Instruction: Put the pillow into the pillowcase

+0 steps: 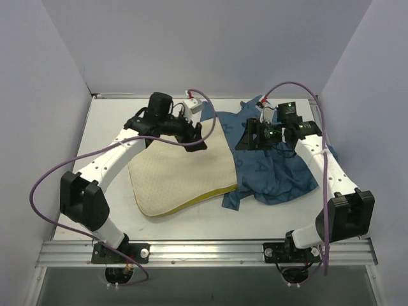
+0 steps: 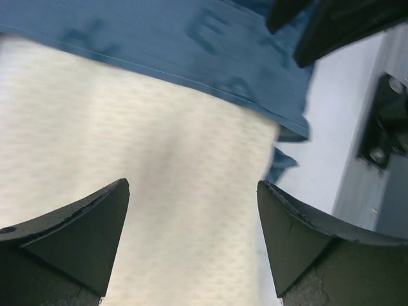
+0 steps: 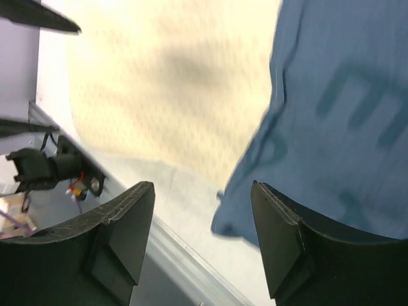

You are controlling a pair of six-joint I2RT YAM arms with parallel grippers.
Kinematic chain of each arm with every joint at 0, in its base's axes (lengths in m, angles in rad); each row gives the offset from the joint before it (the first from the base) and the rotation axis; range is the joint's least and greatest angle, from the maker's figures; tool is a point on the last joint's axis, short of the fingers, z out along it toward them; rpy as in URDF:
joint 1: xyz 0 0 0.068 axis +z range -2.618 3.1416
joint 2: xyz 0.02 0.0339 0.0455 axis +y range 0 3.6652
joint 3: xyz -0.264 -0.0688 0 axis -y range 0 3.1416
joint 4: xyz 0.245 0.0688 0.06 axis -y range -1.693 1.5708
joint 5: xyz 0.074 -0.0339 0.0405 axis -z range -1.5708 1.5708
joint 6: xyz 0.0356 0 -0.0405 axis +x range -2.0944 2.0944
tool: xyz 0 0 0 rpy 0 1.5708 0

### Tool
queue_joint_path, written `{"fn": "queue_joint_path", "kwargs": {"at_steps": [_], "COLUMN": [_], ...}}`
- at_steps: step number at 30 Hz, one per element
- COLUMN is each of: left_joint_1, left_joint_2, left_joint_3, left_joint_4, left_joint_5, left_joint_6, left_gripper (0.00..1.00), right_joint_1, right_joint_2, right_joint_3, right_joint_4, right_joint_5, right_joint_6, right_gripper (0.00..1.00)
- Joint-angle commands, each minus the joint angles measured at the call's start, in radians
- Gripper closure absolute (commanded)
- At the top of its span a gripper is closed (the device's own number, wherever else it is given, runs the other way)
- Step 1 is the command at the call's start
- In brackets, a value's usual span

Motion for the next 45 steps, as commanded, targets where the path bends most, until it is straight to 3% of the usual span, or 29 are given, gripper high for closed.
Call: {"fn": "queue_joint_path", "kwargs": {"at_steps": [1,6,12,16,20,26,28,31,32,35,36,37,38,41,45], "left_joint_1": [0.125,0.232,0.283,0.283,0.272,0.249,0.232,0.205,0.196,0.156,0.147,0.131,0.107,0.067,0.045], "left_joint_2": [0.084,0.371,0.549,0.59,0.63,0.636,0.633,0.612,0.597,0.548,0.535,0.523,0.499,0.456,0.423], "left_joint_3": [0.14,0.511,0.697,0.69,0.629,0.46,0.42,0.388,0.382,0.375,0.375,0.375,0.371,0.343,0.313], "left_joint_4": [-0.128,-0.356,-0.47,-0.47,-0.544,-0.591,-0.59,-0.591,-0.591,-0.573,-0.561,-0.556,-0.545,-0.512,-0.486], "left_joint_5": [-0.015,-0.105,-0.111,-0.084,0.054,0.107,0.104,0.114,0.11,0.079,0.068,0.053,0.018,-0.013,-0.038], "left_joint_6": [0.068,0.226,0.367,0.406,0.494,0.628,0.663,0.731,0.742,0.772,0.778,0.789,0.797,0.809,0.811], "left_gripper": [0.11,0.08,0.05,0.05,0.05,0.05,0.08,0.26,0.47,0.76,0.95,1.0,1.0,1.0,1.0], "right_joint_1": [0.05,0.12,0.215,0.262,0.307,0.276,0.188,0.039,0.013,-0.06,-0.067,-0.07,-0.066,-0.043,0.012], "right_joint_2": [0.154,0.408,0.487,0.413,0.332,0.247,0.227,0.244,0.252,0.313,0.365,0.388,0.414,0.5,0.607], "right_joint_3": [0.136,0.268,0.14,-0.018,-0.115,-0.062,-0.009,0.119,0.15,0.297,0.343,0.43,0.471,0.587,0.637], "right_joint_4": [0.065,0.054,-0.007,-0.008,0.006,-0.038,-0.056,-0.087,-0.086,-0.089,-0.096,-0.099,-0.101,-0.1,-0.116], "right_joint_5": [0.091,0.156,0.172,0.113,0.116,0.106,0.069,0.047,0.058,0.089,0.101,0.118,0.138,0.156,0.233], "right_joint_6": [-0.068,-0.166,-0.237,-0.14,-0.088,-0.094,-0.073,-0.048,-0.05,-0.061,-0.065,-0.068,-0.068,-0.065,-0.096], "right_gripper": [0.38,0.39,0.4,0.41,0.41,0.4,0.4,0.39,0.39,0.36,0.36,0.34,0.15,0.04,0.05]}}
